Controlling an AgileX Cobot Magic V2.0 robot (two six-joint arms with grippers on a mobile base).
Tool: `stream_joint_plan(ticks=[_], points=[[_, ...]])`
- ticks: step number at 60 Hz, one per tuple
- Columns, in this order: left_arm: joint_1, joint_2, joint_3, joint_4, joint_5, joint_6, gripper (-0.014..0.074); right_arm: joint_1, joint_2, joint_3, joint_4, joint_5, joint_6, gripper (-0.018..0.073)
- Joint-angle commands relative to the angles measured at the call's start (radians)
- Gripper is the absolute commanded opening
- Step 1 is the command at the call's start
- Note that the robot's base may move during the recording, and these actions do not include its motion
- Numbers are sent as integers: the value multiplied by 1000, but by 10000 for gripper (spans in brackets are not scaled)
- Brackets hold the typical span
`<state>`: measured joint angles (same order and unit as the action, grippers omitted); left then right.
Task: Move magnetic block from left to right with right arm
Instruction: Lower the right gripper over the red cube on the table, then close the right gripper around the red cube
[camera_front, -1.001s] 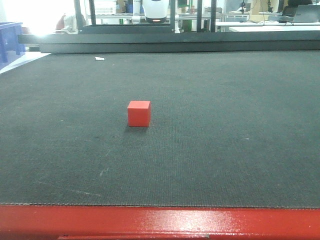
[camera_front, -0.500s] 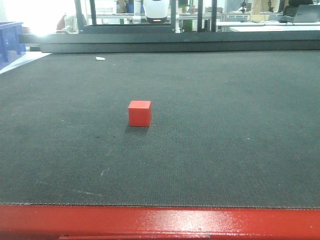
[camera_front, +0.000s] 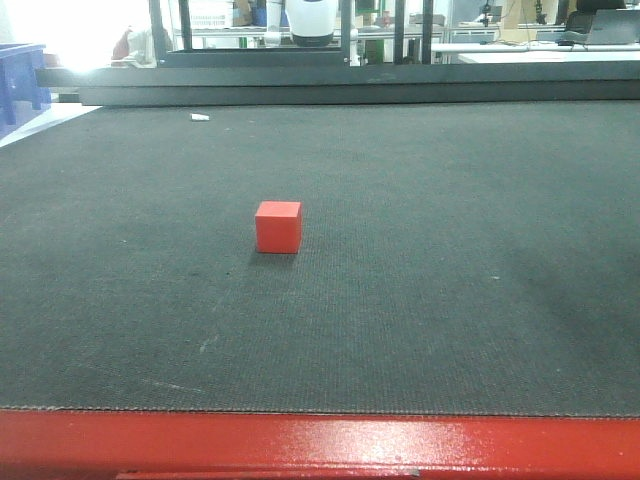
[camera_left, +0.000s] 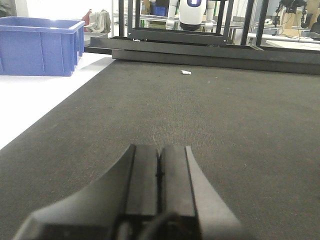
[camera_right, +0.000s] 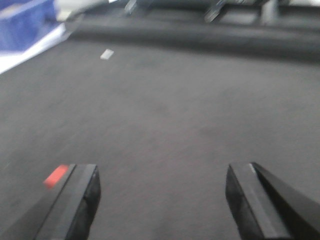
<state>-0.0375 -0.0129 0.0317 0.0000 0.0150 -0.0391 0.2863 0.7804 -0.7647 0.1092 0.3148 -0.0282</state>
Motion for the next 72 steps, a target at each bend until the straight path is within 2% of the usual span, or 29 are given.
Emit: stream_joint_plan(ticks=[1,5,15,24,39,52,58,72], points=[[-3,-14,9,0,-92,-8,-116,74,127,-146,-4,0,1,624],[-3,-14,9,0,-92,-8,-116,139,229,-240,-3,69,8,624],[-3,-14,9,0,-92,-8,-116,247,448,-458,-4,212,76,624],[-3,-14,9,0,-92,-8,-116,317,643,-644,-33,339,275,624],[-3,-14,9,0,-92,-8,-116,405,895,-886,-190,498,606,624],[-3,-14,9,0,-92,-8,-116,440,1046,-1025,-350,618,792,624],[-3,-14,9,0,-92,-8,-116,445,1096,-1055,-386,634,821,624],[-3,-14,9,0,-92,-8,-116,455,1194,-1105,-388,634,830,624]])
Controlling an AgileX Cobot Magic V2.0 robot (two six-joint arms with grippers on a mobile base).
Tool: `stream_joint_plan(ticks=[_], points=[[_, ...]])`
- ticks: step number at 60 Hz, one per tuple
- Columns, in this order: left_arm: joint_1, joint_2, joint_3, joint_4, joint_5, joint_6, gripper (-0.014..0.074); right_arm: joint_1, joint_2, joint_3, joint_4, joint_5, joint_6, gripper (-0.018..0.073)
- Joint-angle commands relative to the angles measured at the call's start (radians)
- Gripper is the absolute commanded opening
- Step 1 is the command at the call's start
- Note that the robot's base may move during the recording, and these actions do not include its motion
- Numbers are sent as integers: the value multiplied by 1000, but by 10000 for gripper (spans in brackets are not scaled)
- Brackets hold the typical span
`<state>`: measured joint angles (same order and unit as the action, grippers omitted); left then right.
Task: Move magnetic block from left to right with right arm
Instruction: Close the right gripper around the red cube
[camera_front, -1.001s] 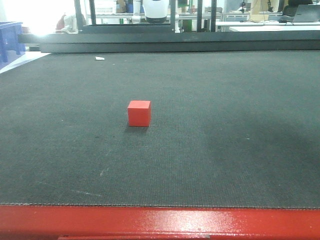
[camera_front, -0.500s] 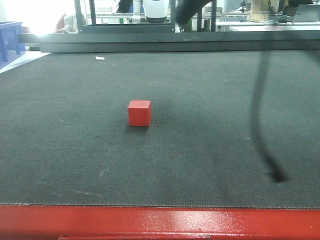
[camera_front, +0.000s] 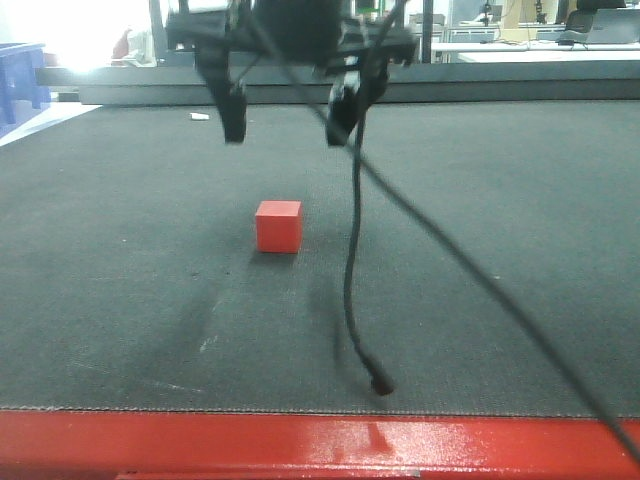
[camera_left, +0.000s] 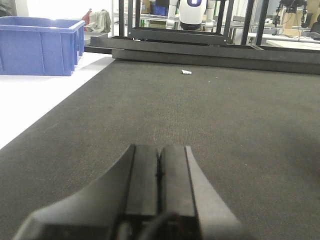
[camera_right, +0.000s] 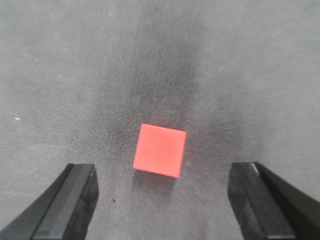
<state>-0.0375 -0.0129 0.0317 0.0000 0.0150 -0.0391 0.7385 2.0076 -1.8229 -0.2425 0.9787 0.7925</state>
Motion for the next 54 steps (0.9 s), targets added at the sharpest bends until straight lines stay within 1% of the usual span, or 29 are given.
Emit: stream_joint_plan(ticks=[1,11,39,50,54], points=[[-3,-14,9,0,-92,-8,-116,2,-25,-48,-36,-30,10,624],[-3,-14,9,0,-92,-8,-116,2,23,-48,-36,-44,37,624],[-3,-14,9,0,-92,-8,-116,-13,95,-48,-40,-155,39,624],[-3,-14,9,0,-92,-8,-116,-20,113,-48,-41,-150,39,622],[-3,-14,9,0,-92,-8,-116,-21,116,-48,-41,-146,39,594]])
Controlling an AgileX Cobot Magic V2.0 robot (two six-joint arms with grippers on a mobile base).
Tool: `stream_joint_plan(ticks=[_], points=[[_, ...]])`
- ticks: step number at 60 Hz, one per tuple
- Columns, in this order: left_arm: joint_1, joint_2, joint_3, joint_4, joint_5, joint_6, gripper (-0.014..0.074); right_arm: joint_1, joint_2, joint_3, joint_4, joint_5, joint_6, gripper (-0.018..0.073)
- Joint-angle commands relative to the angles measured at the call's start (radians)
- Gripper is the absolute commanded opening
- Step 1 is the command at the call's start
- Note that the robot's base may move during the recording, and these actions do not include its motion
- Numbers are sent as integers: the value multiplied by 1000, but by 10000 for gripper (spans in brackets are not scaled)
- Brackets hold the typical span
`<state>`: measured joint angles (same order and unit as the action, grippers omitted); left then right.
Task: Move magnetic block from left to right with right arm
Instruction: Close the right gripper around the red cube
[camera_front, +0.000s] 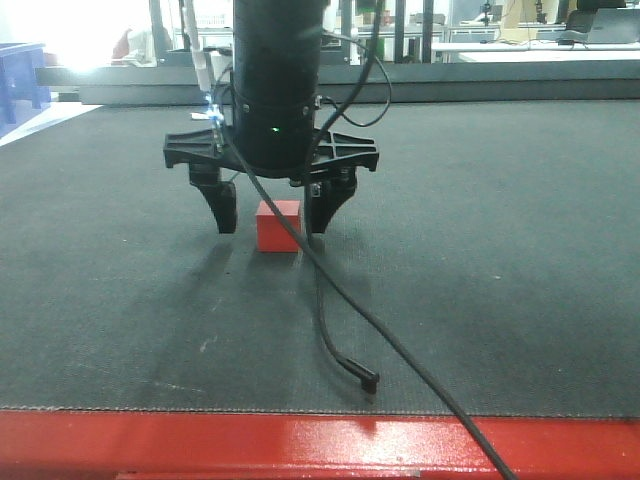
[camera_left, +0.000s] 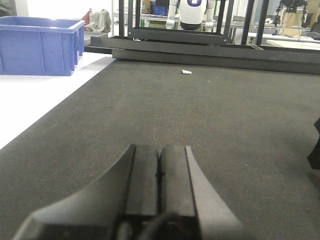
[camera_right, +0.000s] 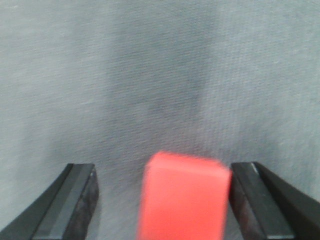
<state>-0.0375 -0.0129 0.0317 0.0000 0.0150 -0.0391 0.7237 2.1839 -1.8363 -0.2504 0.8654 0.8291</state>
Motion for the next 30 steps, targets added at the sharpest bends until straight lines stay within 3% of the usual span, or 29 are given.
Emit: stream_joint_plan(ticks=[1,17,21,30], points=[[-3,-14,9,0,-92,-8,-116,-6,-61,-35,-33,-32,3,582],[-3,-14,9,0,-92,-8,-116,-6,-71,-35,-33,-9,3,182],[-3,-14,9,0,-92,-8,-116,-6,-86,-35,-33,-7,2,139],[-3,-14,9,0,-92,-8,-116,-10,-146,-35,-33,14,-15,141]])
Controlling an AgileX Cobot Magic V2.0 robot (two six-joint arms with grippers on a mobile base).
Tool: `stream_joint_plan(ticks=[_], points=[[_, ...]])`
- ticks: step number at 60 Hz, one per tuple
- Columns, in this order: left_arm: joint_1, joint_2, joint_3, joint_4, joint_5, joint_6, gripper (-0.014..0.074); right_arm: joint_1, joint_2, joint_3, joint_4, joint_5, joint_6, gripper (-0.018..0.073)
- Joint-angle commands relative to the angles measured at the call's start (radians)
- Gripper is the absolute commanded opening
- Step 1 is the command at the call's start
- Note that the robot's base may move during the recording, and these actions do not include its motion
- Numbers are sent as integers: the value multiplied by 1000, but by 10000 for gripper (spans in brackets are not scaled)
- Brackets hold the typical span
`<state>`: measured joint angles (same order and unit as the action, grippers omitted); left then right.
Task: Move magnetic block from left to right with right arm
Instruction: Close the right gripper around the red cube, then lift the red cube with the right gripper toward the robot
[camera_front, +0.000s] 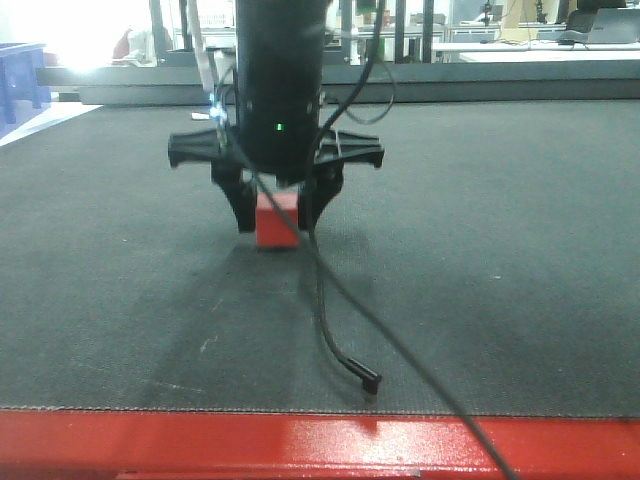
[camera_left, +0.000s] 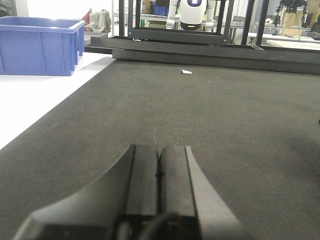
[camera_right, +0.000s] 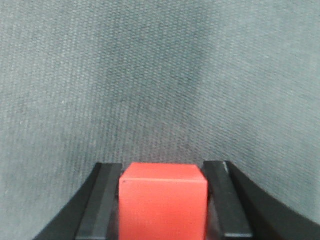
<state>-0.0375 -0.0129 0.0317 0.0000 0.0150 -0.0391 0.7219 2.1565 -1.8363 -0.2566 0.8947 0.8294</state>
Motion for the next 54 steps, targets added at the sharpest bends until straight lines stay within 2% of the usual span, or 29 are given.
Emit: stream_joint_plan(ticks=[1,12,19,39,54], points=[[-3,-14,9,0,-92,-8,-116,-8,-126,-35,-27,-12,-22,141],[-3,-14,9,0,-92,-8,-116,-25,-235,-7,-27,42,-152,141],[-3,-14,9,0,-92,-8,-116,-55,-326,83,-27,40,-226,141],[-3,-14,9,0,-92,-8,-116,-220,-693,513,-20,-88,-346,141],[-3,-14,9,0,-92,-8,-116,-341,-962,790,-16,-132,-414,141]])
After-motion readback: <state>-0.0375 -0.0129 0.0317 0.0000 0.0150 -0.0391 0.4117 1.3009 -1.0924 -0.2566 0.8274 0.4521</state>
